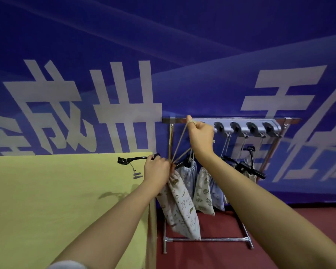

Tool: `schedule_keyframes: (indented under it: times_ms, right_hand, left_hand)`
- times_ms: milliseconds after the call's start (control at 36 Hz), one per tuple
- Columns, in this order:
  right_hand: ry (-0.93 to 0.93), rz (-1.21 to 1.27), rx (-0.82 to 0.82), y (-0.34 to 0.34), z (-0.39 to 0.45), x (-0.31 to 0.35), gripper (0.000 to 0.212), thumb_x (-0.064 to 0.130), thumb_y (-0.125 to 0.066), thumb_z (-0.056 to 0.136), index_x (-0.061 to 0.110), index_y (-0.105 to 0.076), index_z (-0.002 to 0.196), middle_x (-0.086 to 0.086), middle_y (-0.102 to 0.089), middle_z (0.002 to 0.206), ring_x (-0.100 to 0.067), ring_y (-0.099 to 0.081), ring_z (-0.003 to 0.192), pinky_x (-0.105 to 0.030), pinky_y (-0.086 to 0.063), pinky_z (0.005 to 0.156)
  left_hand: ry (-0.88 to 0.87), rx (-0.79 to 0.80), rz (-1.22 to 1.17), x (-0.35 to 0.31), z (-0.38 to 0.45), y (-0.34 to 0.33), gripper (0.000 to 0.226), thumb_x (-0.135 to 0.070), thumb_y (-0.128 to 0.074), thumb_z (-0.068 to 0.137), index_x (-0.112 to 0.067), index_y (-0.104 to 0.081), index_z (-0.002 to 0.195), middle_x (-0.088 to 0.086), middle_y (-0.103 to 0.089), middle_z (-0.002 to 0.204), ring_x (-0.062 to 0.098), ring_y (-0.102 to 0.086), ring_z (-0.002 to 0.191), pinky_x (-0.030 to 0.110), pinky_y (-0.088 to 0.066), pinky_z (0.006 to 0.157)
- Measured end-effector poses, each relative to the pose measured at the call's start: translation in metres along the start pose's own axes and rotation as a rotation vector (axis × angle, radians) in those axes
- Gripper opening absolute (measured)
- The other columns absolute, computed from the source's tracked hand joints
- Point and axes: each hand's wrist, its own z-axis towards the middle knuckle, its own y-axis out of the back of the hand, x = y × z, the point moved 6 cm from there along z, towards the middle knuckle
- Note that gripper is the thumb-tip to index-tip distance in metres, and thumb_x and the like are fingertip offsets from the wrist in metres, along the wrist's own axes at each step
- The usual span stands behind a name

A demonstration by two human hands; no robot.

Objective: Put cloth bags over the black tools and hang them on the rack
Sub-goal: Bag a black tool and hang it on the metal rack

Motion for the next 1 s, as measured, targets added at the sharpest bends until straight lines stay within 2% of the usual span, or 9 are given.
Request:
schedule_keyframes:
  times_ms: [139,361,444,583,667,722,778,889,1000]
  right_hand:
    - [0.200,-0.135,-0.014,0.002,-0.002,0.009,0.060,0.022,-0.055,0.096,0.017,-0.024,0.045,0.004,-0.023,0.040,-0.009,-0.025,0.036,-0.018,-0.021,0.042]
    - [0.183,-0.173,-0.001,0.018,0.011,-0.013,0.052,0.027,-0.057,0.094,0.009,-0.032,0.052,-0.002,-0.026,0.045,-0.010,-0.024,0.044,-0.029,-0.026,0.052]
    - [0.132,-0.173,0.065,0.026,0.018,-0.024,0.047,0.029,-0.064,0.089,0.010,-0.038,0.056,0.000,-0.032,0.047,-0.010,-0.033,0.046,-0.028,-0.033,0.054]
    - [-0.039,-0.154,0.041,0.053,0.019,-0.058,0.042,0.034,-0.078,0.076,0.014,-0.044,0.062,0.002,-0.043,0.050,-0.018,-0.053,0.052,-0.043,-0.055,0.062]
    - [-0.135,-0.089,0.054,0.070,0.015,-0.077,0.049,0.029,-0.076,0.079,0.009,-0.041,0.050,0.001,-0.040,0.041,-0.022,-0.048,0.048,-0.042,-0.055,0.071]
    - [-0.197,0.004,0.080,0.081,0.015,-0.089,0.047,0.024,-0.073,0.083,0.007,-0.044,0.049,-0.003,-0.043,0.043,-0.021,-0.045,0.049,-0.034,-0.053,0.065]
    - [-0.259,0.058,0.102,0.095,0.016,-0.100,0.041,0.020,-0.071,0.085,0.007,-0.048,0.053,-0.006,-0.046,0.049,-0.018,-0.047,0.047,-0.028,-0.049,0.056]
    - [-0.295,0.087,0.176,0.132,0.025,-0.118,0.035,0.018,-0.069,0.086,0.005,-0.054,0.057,-0.015,-0.048,0.060,-0.019,-0.049,0.053,-0.026,-0.047,0.054]
    - [-0.282,0.063,0.270,0.169,0.037,-0.121,0.019,0.012,-0.062,0.090,-0.002,-0.067,0.079,-0.004,-0.047,0.049,-0.012,-0.040,0.044,-0.022,-0.037,0.046]
  left_hand:
    - [-0.059,0.021,-0.040,-0.001,0.014,-0.009,0.028,-0.025,-0.036,0.097,-0.018,-0.063,0.095,0.003,-0.064,0.100,0.018,-0.051,0.110,0.032,-0.024,0.107]
    - [-0.172,0.033,0.016,-0.020,0.021,-0.027,0.030,-0.038,-0.037,0.098,-0.022,-0.061,0.108,0.001,-0.062,0.109,0.022,-0.049,0.114,0.035,-0.025,0.103]
    - [-0.161,0.234,-0.050,-0.035,0.021,-0.034,0.045,-0.054,-0.032,0.095,-0.021,-0.061,0.108,0.006,-0.059,0.122,0.028,-0.041,0.122,0.038,-0.025,0.099]
    - [-0.138,0.483,-0.236,-0.058,0.022,-0.049,0.049,-0.061,-0.033,0.092,-0.033,-0.056,0.123,0.008,-0.052,0.134,0.032,-0.029,0.130,0.040,-0.021,0.104]
    - [-0.210,0.477,-0.256,-0.078,0.027,-0.053,0.042,-0.055,-0.040,0.091,-0.035,-0.054,0.124,0.007,-0.056,0.127,0.030,-0.036,0.126,0.037,-0.022,0.095]
    - [-0.232,0.451,-0.280,-0.093,0.031,-0.055,0.032,-0.044,-0.042,0.090,-0.034,-0.056,0.118,0.005,-0.062,0.116,0.029,-0.044,0.120,0.035,-0.023,0.090]
    - [-0.222,0.437,-0.337,-0.110,0.033,-0.056,0.028,-0.035,-0.043,0.090,-0.032,-0.058,0.114,0.004,-0.066,0.106,0.029,-0.052,0.113,0.036,-0.030,0.090]
    - [-0.172,0.391,-0.432,-0.149,0.042,-0.060,0.027,-0.033,-0.044,0.094,-0.026,-0.059,0.115,0.005,-0.068,0.112,0.028,-0.057,0.111,0.037,-0.033,0.096]
    - [-0.088,0.331,-0.574,-0.189,0.053,-0.071,0.018,-0.033,-0.050,0.093,-0.027,-0.064,0.102,0.005,-0.071,0.100,0.029,-0.062,0.100,0.046,-0.043,0.097]
